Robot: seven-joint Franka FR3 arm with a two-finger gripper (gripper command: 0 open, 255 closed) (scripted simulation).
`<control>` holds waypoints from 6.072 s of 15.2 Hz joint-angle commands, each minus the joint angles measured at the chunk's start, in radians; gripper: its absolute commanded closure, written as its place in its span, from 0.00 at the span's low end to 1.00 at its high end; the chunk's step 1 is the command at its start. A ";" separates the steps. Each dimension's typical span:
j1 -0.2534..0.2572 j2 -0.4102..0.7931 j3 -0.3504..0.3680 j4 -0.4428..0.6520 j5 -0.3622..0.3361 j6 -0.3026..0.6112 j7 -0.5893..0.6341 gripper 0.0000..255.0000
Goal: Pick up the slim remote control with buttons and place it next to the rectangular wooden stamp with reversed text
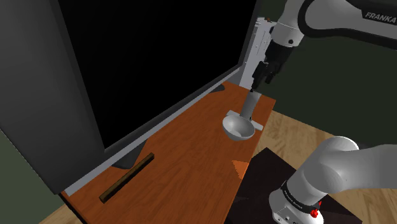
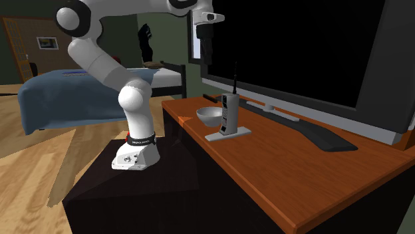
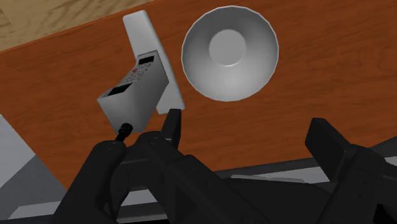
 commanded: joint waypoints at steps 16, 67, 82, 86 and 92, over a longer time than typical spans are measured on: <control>-0.029 0.118 -0.255 -0.333 -0.139 0.406 -0.369 0.00; -0.034 0.250 -0.364 -0.286 -0.177 0.470 -0.544 1.00; 0.148 0.073 -0.051 -0.422 0.003 0.421 -0.181 1.00; 0.213 0.080 0.041 -0.415 0.068 0.424 -0.075 1.00; 0.297 0.141 0.177 -0.364 0.153 0.443 0.082 1.00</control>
